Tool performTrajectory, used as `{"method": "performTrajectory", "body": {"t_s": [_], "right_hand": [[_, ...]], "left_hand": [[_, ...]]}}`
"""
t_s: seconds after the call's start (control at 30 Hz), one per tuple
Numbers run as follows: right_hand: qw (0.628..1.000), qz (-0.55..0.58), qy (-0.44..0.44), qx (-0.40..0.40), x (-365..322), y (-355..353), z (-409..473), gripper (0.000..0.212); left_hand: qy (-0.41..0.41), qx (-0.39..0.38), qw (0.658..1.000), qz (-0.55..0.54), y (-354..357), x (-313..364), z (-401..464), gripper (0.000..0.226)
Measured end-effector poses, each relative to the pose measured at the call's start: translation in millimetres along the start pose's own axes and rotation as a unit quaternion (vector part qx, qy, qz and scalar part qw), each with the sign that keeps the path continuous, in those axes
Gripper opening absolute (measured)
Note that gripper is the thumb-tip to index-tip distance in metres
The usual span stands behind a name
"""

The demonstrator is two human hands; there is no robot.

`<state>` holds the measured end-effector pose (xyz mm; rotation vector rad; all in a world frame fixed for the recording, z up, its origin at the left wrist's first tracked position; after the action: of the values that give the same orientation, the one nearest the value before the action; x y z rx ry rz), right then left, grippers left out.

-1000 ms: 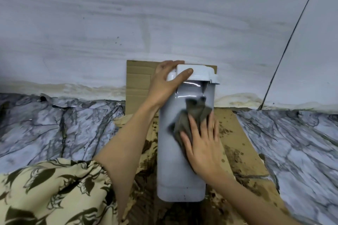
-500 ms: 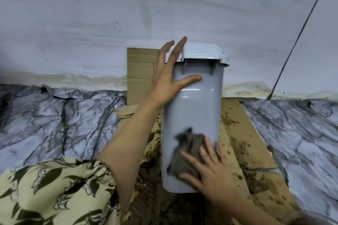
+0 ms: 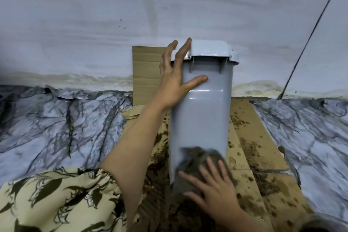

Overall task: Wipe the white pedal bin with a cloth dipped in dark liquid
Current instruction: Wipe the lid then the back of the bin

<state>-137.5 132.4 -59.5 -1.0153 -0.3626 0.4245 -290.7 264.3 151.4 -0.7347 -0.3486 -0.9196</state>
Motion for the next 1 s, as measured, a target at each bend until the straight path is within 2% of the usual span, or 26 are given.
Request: {"method": "performTrajectory", "body": {"t_s": [0.07, 0.13, 0.2, 0.27, 0.4, 0.47, 0.53, 0.57, 0.63, 0.73, 0.8, 0.87, 0.9, 1.0], "right_hand": [[0.994, 0.028, 0.102, 0.004, 31.1, -15.7, 19.6, 0.056], [0.973, 0.078, 0.216, 0.026, 52.3, -36.2, 56.8, 0.059], [0.954, 0.108, 0.271, 0.065, 50.0, -57.0, 96.3, 0.061], [0.966, 0.071, 0.234, 0.088, 23.4, -63.3, 119.5, 0.061], [0.999, -0.015, -0.004, 0.044, -49.6, -26.2, 83.4, 0.051], [0.991, -0.074, -0.112, -0.007, -60.0, -2.3, 45.3, 0.047], [0.978, -0.107, -0.173, -0.044, -50.6, 8.4, 18.5, 0.050], [0.978, -0.103, -0.173, -0.047, -41.1, 6.8, 12.4, 0.049], [0.990, -0.062, -0.120, -0.039, -18.2, -5.0, 15.8, 0.047], [1.000, -0.010, 0.018, -0.009, 11.3, -27.3, 50.6, 0.059], [0.990, 0.023, 0.136, 0.034, 22.7, -42.7, 81.2, 0.064], [0.976, 0.053, 0.203, 0.058, 17.4, -47.3, 94.3, 0.067], [0.977, 0.060, 0.195, 0.058, 7.9, -43.5, 90.2, 0.068], [0.994, 0.053, 0.093, 0.034, -23.3, -17.6, 40.5, 0.068]], "left_hand": [[-0.002, -0.007, 1.000, -0.001, 0.5, -1.0, 1.6, 0.091], [-0.001, -0.020, 1.000, 0.013, 2.7, -0.7, 3.9, 0.099], [0.004, -0.028, 0.999, 0.032, 3.9, 0.1, 5.5, 0.110], [0.008, -0.026, 0.999, 0.038, 2.3, -0.9, 6.7, 0.117], [0.001, -0.030, 0.999, 0.026, -1.7, -4.5, 3.1, 0.126], [-0.004, -0.033, 0.999, 0.015, -4.9, -5.5, 1.5, 0.126], [-0.006, -0.041, 0.999, 0.010, -5.5, -5.0, 1.0, 0.125], [-0.005, -0.044, 0.999, 0.008, -5.2, -4.1, 1.1, 0.125], [-0.003, -0.043, 0.999, 0.004, -5.7, -3.2, 2.3, 0.123], [-0.003, -0.035, 0.999, -0.002, -5.4, -5.3, 4.4, 0.121], [-0.002, -0.033, 0.999, 0.001, -4.1, -6.5, 5.5, 0.120], [-0.002, -0.027, 1.000, 0.001, -5.6, -8.4, 5.6, 0.117], [-0.002, -0.023, 1.000, 0.000, -6.9, -9.6, 5.1, 0.116], [-0.003, -0.015, 1.000, -0.005, -10.2, -13.0, 1.6, 0.113]]}}
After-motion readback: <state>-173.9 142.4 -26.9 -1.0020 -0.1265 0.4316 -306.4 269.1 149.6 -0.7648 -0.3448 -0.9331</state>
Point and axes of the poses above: each hand's wrist, its own z-axis towards the middle knuckle, its own y-axis out of the palm, x = y × z, the point moved 7 cm from there along z, towards the middle knuckle, and after that the axes turned 7 degrees about y, right-handed, at the moved point
